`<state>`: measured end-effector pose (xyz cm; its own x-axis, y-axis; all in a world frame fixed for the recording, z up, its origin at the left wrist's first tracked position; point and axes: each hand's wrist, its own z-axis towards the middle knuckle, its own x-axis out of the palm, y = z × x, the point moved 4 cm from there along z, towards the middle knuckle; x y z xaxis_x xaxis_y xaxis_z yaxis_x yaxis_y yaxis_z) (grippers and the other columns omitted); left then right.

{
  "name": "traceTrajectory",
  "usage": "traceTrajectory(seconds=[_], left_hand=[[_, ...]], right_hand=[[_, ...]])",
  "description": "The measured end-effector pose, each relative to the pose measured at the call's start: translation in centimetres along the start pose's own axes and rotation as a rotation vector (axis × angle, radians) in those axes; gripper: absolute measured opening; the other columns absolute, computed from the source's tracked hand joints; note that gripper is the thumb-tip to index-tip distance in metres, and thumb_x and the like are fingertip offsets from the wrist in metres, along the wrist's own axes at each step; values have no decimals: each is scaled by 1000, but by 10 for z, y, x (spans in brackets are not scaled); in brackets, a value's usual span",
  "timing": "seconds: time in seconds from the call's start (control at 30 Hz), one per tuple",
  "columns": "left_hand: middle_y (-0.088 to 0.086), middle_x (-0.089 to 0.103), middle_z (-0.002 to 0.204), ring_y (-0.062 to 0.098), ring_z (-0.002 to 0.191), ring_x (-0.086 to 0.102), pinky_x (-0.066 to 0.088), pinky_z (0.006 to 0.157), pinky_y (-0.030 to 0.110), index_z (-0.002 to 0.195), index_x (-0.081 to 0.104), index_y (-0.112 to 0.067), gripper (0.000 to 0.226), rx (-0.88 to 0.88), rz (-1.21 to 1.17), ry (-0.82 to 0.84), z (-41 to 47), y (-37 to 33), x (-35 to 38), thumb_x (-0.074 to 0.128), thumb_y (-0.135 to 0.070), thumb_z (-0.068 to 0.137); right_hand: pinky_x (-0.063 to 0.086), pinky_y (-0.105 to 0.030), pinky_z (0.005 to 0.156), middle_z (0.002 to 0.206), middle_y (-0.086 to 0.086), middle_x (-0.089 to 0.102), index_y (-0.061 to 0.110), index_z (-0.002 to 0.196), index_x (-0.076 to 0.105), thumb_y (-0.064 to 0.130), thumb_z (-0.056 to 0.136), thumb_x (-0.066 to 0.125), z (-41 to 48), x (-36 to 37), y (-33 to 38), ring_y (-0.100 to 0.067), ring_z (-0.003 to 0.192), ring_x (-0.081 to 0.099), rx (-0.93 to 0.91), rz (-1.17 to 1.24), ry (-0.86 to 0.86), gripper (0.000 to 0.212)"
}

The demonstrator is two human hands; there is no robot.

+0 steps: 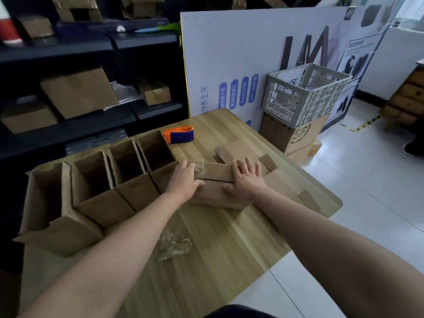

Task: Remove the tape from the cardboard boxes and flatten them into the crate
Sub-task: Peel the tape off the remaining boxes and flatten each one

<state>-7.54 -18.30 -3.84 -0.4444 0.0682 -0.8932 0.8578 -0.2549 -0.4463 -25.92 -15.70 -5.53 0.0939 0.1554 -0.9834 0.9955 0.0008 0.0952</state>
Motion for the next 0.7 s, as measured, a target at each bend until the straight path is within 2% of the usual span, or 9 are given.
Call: traceTrajectory(seconds=[0.1,0.17,0.3,0.4,0.5,0.6,0.7], left_hand=[[6,48,124,22,119,45,41,98,35,126,52,-9,41,28,-16,-19,6,1,-3,60,-26,90],[5,50,116,21,112,47,42,93,33,118,58,-9,29,81,23,-17,9,-2,-4,56,-24,93],[6,49,103,20,86,53,46,77,33,98,64,-2,26,96,-9,-85,15,4,-11,41,-14,99],[12,51,104,24,86,54,46,77,36,93,65,0,27,-26,-3,-235,24,27,-31,40,-9,97],[13,53,99,25,85,55,48,77,37,92,68,-1,27,-92,49,-277,29,48,-41,43,-9,96],[10,53,98,21,85,53,47,75,32,98,68,-3,26,-37,71,-267,28,42,-32,43,-10,97],[9,57,102,22,95,54,48,83,34,117,64,-8,30,71,22,-200,24,22,-14,42,-10,98]], right_hand=[[-18,-52,111,158,-14,-7,16,150,-15,82,67,52,2,7,11,-32,144,-17,-85,-75,42,124],[-17,-54,110,157,-15,-5,19,149,-17,78,59,65,4,9,15,-36,144,-12,-78,-123,45,135],[-1,-56,115,151,-14,16,17,150,-7,66,57,75,14,2,17,-36,140,12,-69,-125,-8,133],[18,-53,113,140,-11,28,18,149,4,65,55,75,15,-5,-2,-31,129,28,-46,-49,35,126],[27,-48,108,136,-8,31,22,146,10,67,56,73,10,-9,-30,-27,124,31,15,4,131,119],[31,-48,105,133,-8,32,22,144,12,67,56,72,5,-8,-39,-28,123,32,70,18,139,116],[27,-49,106,133,-9,29,24,145,6,68,53,71,3,-2,-33,-30,123,29,48,-3,143,121]])
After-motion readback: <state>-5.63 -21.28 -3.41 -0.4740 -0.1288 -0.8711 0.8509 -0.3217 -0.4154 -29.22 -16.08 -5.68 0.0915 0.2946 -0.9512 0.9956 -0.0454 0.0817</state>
